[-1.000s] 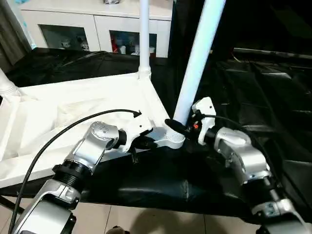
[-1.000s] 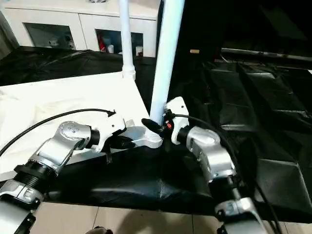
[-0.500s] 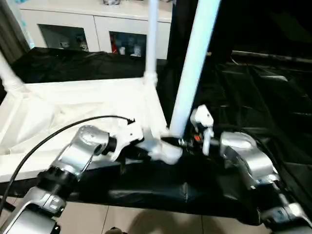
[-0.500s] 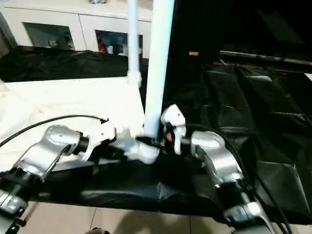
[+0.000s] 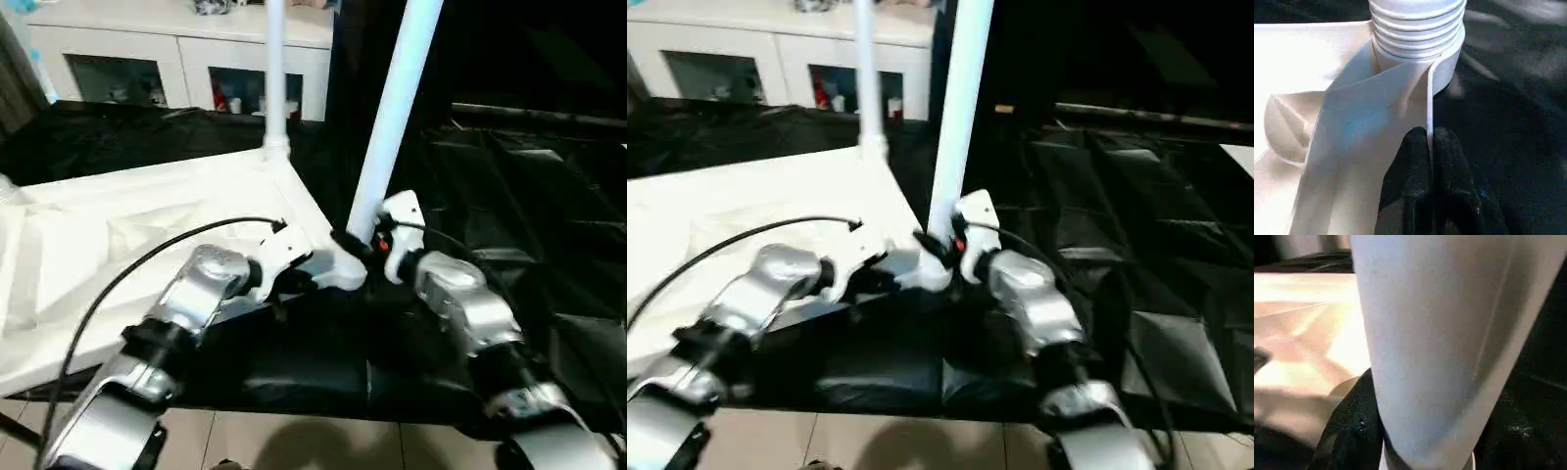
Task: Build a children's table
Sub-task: Insert table leg to table base
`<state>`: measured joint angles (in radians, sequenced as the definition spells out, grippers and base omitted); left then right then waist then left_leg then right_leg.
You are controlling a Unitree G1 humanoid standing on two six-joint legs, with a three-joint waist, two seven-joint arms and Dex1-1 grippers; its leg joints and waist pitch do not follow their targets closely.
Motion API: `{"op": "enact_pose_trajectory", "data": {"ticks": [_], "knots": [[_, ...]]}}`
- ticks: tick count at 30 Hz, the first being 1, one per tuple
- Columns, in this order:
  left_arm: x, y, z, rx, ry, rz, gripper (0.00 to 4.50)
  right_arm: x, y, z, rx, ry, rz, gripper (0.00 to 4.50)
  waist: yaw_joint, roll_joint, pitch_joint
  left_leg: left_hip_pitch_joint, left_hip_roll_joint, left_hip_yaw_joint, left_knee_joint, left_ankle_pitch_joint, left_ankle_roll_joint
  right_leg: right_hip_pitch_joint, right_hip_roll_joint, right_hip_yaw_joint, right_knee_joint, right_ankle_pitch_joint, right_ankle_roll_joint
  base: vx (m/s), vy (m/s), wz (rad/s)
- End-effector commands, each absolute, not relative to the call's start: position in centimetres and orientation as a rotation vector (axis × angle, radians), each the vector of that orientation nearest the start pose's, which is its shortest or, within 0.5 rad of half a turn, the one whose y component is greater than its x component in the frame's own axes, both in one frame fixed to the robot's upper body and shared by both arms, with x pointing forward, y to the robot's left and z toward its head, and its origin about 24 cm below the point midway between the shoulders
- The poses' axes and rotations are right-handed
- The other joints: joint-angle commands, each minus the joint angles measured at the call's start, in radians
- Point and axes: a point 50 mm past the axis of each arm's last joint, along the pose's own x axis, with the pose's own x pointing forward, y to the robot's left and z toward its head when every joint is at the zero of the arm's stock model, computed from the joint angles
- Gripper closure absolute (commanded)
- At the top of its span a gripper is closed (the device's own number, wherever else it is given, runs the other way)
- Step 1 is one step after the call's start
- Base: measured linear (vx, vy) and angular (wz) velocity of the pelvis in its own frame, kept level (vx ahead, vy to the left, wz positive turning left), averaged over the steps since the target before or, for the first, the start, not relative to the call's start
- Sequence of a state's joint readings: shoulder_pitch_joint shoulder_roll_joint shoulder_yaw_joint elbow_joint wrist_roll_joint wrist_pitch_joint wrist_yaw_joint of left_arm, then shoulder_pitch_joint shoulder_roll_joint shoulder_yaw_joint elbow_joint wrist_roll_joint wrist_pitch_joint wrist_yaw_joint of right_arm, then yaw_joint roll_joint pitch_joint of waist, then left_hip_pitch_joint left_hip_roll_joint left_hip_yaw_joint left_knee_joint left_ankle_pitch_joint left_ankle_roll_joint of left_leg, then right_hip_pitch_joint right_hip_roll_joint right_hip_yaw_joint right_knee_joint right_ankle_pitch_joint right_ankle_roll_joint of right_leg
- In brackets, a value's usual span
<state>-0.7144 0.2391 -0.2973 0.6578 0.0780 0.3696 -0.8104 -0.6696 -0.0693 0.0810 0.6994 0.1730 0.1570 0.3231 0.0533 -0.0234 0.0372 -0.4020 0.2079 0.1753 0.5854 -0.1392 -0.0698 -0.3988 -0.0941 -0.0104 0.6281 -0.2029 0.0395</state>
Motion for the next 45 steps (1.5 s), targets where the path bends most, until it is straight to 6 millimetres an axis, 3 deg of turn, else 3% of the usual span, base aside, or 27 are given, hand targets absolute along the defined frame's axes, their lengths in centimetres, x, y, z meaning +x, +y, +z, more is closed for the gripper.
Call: {"op": "enact_pose_trajectory", "data": {"ticks": [1,7,12,13,14,16,19,22,26,29,33,37,42,45], "knots": [[35.8,10.6,7.3,0.389,0.463,-0.861,4.50,34.6,-11.9,1.0,-0.022,0.463,0.292,2.61,-0.004,0.001,-0.054,0.028,0.003,-0.002,-0.081,-0.406,-0.070,0.013,-0.023,0.008,-0.096,-0.314,-0.162,0.000,0.000,0.00],[35.9,9.9,7.2,0.398,0.469,-0.846,4.50,35.6,-10.6,1.4,-0.018,0.465,0.174,2.61,-0.004,0.003,-0.058,0.026,0.004,0.001,-0.079,-0.360,-0.051,0.019,-0.020,0.008,-0.086,-0.187,-0.174,0.000,0.000,0.00],[35.8,10.0,7.0,0.398,0.474,-0.850,4.50,35.8,-9.6,1.8,-0.002,0.427,0.221,2.61,-0.006,0.003,-0.056,0.026,0.005,0.002,-0.081,-0.368,-0.047,0.020,-0.019,0.008,-0.088,-0.190,-0.176,0.000,0.000,0.00],[35.8,10.0,7.0,0.397,0.474,-0.850,4.50,35.9,-9.4,2.0,0.011,0.416,0.231,2.61,-0.008,-0.011,-0.055,0.025,0.005,0.004,-0.080,-0.375,-0.043,0.020,-0.019,0.008,-0.091,-0.204,-0.173,0.000,0.000,0.00],[35.8,10.0,7.0,0.398,0.474,-0.851,4.50,36.0,-9.2,2.2,0.034,0.400,0.243,2.61,-0.005,-0.003,-0.055,0.026,0.005,0.002,-0.081,-0.378,-0.041,0.019,-0.022,0.009,-0.090,-0.222,-0.171,0.000,0.000,0.00],[35.8,10.1,7.1,0.395,0.472,-0.851,4.50,36.2,-9.0,2.7,0.062,0.373,0.261,2.61,-0.007,-0.002,-0.055,0.027,0.006,0.002,-0.082,-0.386,-0.043,0.018,-0.021,0.008,-0.092,-0.233,-0.168,0.000,0.000,0.00],[35.9,10.1,7.2,0.393,0.468,-0.851,4.50,36.5,-8.7,3.3,0.090,0.342,0.289,1.91,-0.008,-0.003,-0.054,0.026,0.006,0.002,-0.083,-0.388,-0.039,0.018,-0.020,0.009,-0.092,-0.229,-0.170,0.000,0.000,0.00],[35.9,10.0,7.2,0.392,0.466,-0.854,4.50,36.6,-8.4,3.7,0.099,0.326,0.336,1.64,-0.009,-0.003,-0.056,0.025,0.006,0.003,-0.081,-0.379,-0.037,0.020,-0.021,0.009,-0.092,-0.212,-0.180,0.000,0.000,0.00],[35.8,10.1,7.2,0.391,0.464,-0.859,4.50,36.8,-8.1,4.6,0.091,0.282,0.413,1.34,-0.005,-0.003,-0.058,0.022,0.006,0.006,-0.079,-0.309,-0.014,0.027,-0.019,0.008,-0.084,-0.120,-0.202,0.000,0.000,0.00],[35.8,10.2,7.3,0.393,0.461,-0.862,4.50,36.9,-8.0,5.1,0.089,0.258,0.463,1.06,-0.004,-0.003,-0.057,0.022,0.007,0.007,-0.079,-0.302,-0.008,0.028,-0.020,0.008,-0.084,-0.116,-0.211,0.000,0.000,0.00],[35.7,10.4,7.4,0.403,0.443,-0.894,4.50,36.7,-8.5,6.4,0.079,0.205,0.587,0.78,-0.002,-0.005,-0.058,0.022,0.008,0.009,-0.078,-0.271,0.007,0.033,-0.020,0.008,-0.082,-0.083,-0.222,0.000,0.000,0.00],[35.1,10.5,7.5,0.415,0.415,-0.969,4.50,35.6,-10.1,7.1,-0.005,0.184,0.736,0.50,0.009,-0.012,-0.064,0.022,0.005,0.013,-0.067,-0.151,0.058,0.043,-0.018,0.006,-0.069,0.075,-0.237,0.000,0.000,0.00],[34.2,10.9,7.5,0.423,0.408,-1.065,4.50,34.0,-12.3,7.6,-0.082,0.191,0.879,0.50,0.016,-0.014,-0.062,0.024,0.009,0.016,-0.066,-0.148,0.075,0.043,-0.020,0.007,-0.070,0.067,-0.253,0.000,0.000,0.00],[33.6,11.3,7.5,0.435,0.407,-1.124,4.50,32.7,-13.6,7.8,-0.134,0.217,0.952,0.50,0.026,-0.011,-0.060,0.028,0.013,0.015,-0.068,-0.165,0.070,0.045,-0.019,0.008,-0.073,0.039,-0.242,0.000,0.000,0.00]]}}
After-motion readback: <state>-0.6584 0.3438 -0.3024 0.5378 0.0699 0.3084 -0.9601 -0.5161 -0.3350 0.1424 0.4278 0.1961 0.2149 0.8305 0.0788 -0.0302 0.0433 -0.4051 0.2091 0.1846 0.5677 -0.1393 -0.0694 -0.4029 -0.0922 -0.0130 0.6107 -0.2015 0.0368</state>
